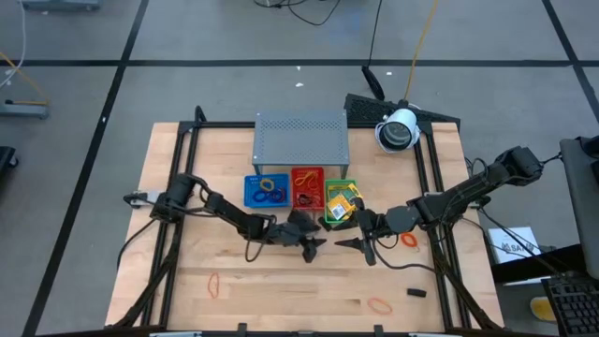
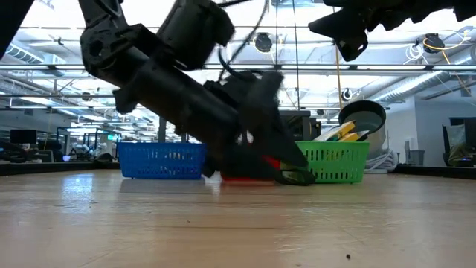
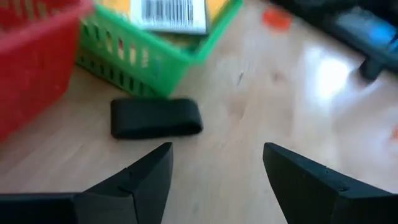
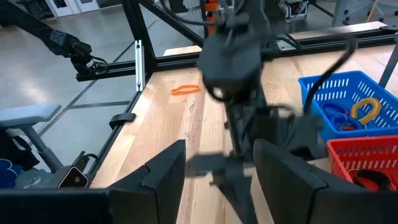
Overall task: Pick & Place Office Desk Supplies
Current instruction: Put the black rubber band into the red bin
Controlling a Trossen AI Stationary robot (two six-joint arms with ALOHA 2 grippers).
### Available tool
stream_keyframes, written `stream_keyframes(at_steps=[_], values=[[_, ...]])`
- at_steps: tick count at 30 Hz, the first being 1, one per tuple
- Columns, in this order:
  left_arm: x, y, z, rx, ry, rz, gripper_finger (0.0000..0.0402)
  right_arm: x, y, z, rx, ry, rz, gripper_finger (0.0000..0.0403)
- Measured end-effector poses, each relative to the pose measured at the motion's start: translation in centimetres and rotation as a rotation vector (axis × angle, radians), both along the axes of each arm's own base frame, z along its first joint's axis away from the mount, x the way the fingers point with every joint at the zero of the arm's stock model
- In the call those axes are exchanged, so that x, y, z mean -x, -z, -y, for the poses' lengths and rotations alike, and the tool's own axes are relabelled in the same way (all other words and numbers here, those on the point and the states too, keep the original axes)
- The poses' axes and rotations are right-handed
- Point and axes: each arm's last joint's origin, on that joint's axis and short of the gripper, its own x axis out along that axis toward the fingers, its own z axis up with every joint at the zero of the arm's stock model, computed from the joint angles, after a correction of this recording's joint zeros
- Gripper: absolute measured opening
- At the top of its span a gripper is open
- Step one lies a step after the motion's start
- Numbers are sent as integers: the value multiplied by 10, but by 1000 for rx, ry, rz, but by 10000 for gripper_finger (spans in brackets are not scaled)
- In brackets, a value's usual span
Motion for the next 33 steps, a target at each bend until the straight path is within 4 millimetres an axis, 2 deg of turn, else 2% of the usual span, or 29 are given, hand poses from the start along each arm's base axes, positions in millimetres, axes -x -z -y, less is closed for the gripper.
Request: stream_keyframes(at_steps=[6,9,17,24,33], values=[[-23,15,13,-111,15,-51,255,0,0,0,0,0,-1,183],[-29,15,19,-151,13,-46,255,0,0,0,-1,0,-2,183],[-27,16,27,-276,-75,-59,255,0,1,0,0,0,-9,183],[-27,17,21,-217,-168,-59,255,0,0,0,-2,1,-5,183],[-30,14,13,-210,-197,-29,255,0,0,0,-2,1,-3,183]])
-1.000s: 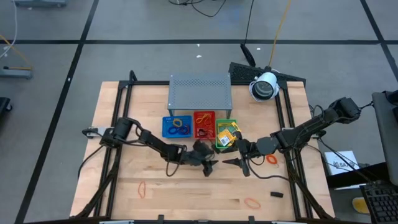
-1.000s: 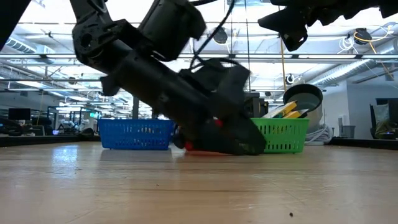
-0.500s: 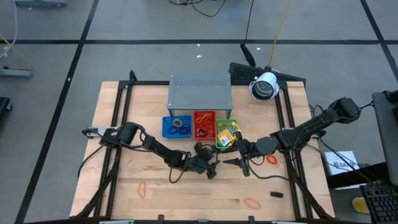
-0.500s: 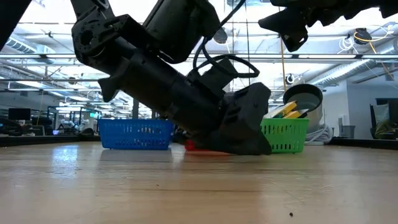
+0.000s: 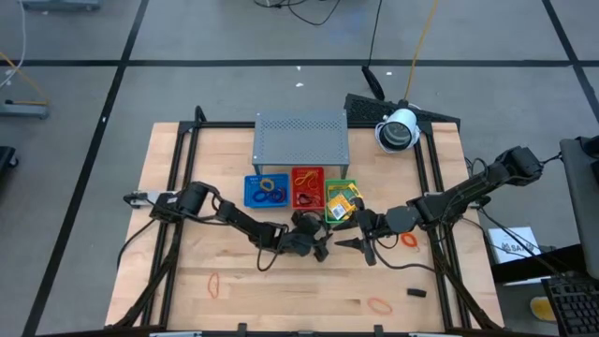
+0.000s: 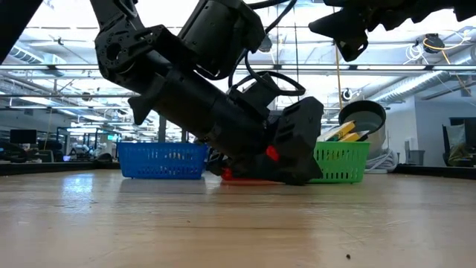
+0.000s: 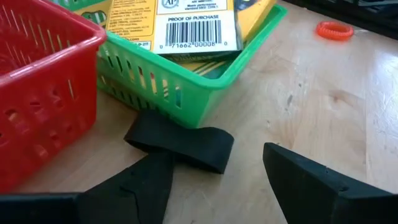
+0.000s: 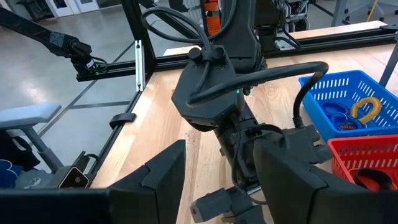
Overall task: Pick & Place Office Desk Supplies
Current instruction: Put the black rubber band into the red bin
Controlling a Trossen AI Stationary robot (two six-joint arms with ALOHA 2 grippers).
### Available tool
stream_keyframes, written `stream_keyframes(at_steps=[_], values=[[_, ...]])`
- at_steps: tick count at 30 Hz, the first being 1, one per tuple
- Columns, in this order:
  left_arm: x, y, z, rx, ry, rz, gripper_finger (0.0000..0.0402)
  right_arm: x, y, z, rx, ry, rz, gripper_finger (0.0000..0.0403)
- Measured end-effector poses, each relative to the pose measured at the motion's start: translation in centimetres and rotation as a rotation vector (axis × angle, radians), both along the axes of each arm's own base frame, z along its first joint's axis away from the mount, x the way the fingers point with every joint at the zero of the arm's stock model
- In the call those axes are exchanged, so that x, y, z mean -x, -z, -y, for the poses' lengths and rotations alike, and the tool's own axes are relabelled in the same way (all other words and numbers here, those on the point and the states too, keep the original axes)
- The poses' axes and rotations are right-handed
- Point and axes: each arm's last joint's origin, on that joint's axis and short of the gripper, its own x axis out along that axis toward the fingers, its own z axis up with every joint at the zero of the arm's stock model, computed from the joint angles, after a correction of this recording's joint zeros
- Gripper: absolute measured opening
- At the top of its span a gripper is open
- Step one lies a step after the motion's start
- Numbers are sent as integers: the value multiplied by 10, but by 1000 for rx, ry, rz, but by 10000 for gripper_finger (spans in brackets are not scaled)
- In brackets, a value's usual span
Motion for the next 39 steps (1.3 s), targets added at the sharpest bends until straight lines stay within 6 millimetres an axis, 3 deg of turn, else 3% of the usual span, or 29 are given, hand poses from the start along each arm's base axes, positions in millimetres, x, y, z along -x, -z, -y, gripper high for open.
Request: stream_keyframes(at_steps=[10,13,19,25,35,39], values=[[-1,0,0,-29,69,-25,241,0,0,0,0,0,1,183],[-1,0,0,-17,80,-26,189,0,0,0,0,0,1,183],[-1,1,1,-25,146,-42,20,0,0,0,0,0,1,183],[-2,0,7,17,242,-40,4,0,0,0,0,0,0,183],[6,-6,49,132,540,13,2,0,0,0,1,0,-3,183],[11,-13,63,102,629,29,2,0,0,0,1,0,-3,183]])
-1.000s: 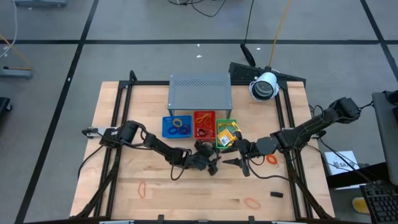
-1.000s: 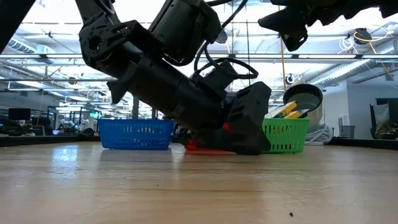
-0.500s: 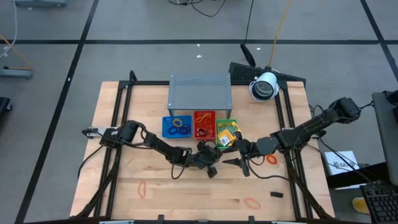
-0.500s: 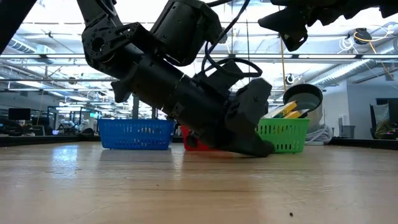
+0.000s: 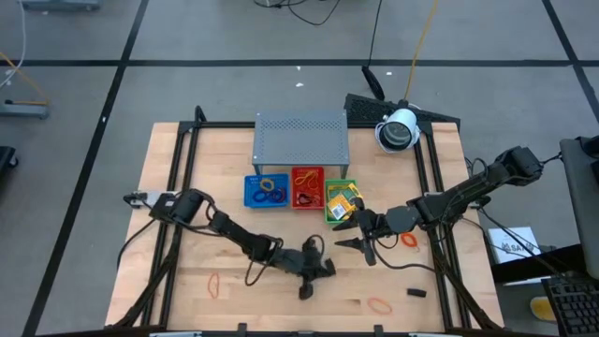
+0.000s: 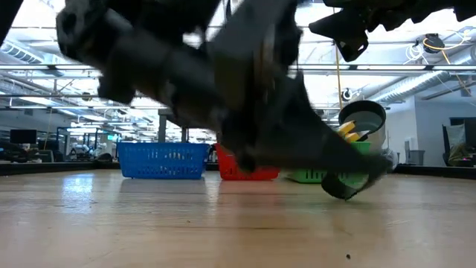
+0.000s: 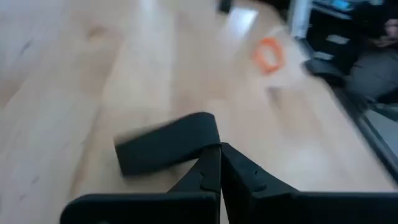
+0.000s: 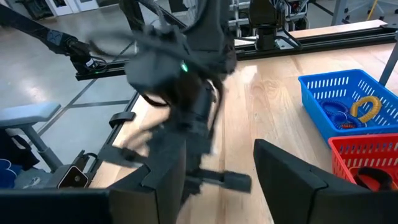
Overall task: Pick & Place Office Desk Supplies
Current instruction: Put the black rubber band into the red bin
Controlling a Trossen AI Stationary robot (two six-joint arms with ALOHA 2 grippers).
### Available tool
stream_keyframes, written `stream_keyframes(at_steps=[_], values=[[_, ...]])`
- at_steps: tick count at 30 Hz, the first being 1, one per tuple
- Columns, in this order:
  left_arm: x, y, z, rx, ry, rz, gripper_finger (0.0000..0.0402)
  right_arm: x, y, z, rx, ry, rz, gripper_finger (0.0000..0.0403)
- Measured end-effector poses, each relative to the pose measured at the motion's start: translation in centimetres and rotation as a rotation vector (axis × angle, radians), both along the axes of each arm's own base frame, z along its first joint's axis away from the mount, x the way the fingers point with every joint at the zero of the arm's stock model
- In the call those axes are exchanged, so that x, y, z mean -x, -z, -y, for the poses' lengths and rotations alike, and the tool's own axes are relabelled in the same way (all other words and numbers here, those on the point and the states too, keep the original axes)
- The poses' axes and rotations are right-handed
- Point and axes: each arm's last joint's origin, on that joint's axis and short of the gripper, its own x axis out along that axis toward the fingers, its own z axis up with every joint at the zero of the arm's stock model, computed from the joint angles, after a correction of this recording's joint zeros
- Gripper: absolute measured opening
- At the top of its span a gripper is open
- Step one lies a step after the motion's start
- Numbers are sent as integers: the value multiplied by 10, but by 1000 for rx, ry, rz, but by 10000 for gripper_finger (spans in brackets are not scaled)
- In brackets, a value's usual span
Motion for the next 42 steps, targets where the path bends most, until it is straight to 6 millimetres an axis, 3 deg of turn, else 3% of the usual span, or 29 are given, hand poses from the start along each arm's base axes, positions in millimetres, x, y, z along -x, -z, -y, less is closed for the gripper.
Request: stream_keyframes(at_steps=[6,11,16,20,27,33,37,42], values=[[10,-55,-4,-162,-66,30,1,0,0,0,1,0,-3,183],[34,-111,-20,-386,-206,-26,1,0,0,0,1,0,-3,183],[56,-142,-40,-527,-288,-98,1,0,0,0,1,0,-3,183],[60,-148,-66,-571,-325,-175,1,0,0,0,2,-1,-3,183],[46,-146,-127,-501,-281,-232,1,0,0,0,1,0,-3,183],[45,-145,-170,-399,-444,-267,18,0,0,0,2,0,-3,183],[47,-142,-185,-332,-473,-303,42,0,0,0,2,0,-4,183],[47,-142,-185,-321,-439,-311,100,0,0,0,2,0,-4,183]])
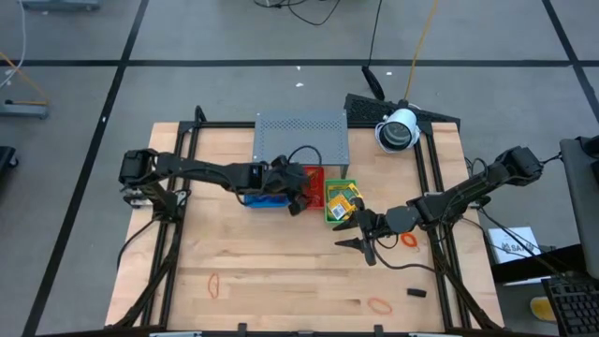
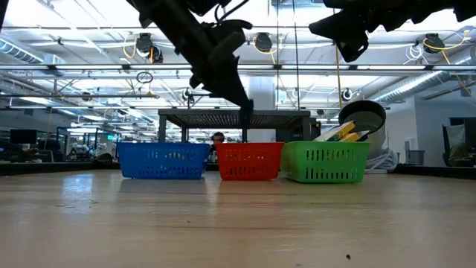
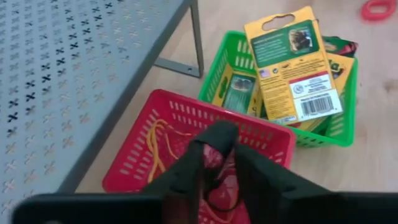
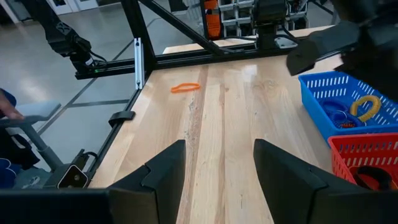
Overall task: Pick & Place Office Desk Supplies
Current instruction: Put the black rubber band into the red bin, then put the orange spring keychain into the blue bin
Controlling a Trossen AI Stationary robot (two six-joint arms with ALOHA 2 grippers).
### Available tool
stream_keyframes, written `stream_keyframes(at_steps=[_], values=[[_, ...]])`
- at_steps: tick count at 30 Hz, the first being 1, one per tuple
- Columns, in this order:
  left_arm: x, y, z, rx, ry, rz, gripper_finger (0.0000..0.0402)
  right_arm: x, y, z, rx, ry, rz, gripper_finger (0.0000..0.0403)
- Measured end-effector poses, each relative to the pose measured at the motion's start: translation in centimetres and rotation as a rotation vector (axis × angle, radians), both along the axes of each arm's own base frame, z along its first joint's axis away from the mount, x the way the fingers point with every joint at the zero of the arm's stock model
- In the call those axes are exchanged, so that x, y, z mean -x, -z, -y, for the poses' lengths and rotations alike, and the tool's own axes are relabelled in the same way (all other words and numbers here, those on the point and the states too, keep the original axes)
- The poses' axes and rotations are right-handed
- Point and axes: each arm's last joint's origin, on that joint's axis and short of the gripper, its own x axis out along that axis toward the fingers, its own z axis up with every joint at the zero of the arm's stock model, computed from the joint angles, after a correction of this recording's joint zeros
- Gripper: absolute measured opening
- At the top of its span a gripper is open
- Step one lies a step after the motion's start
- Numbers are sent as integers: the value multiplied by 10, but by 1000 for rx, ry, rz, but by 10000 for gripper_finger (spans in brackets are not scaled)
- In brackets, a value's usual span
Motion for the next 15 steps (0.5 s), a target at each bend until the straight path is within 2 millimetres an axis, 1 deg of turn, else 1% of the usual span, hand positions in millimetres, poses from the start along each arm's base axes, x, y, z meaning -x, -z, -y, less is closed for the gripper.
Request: stream_keyframes(at_steps=[5,8,11,13,15], values=[[0,0,10,3,24,2,182,0,0,0,0,0,0,183],[-1,0,18,7,43,9,221,0,0,0,0,0,0,183],[-1,0,25,31,42,16,244,0,1,-1,-6,-27,-12,183],[-1,0,31,59,45,24,251,1,2,-2,-45,-74,-40,183],[-1,0,40,101,88,24,251,5,7,-8,-86,-119,-109,183]])
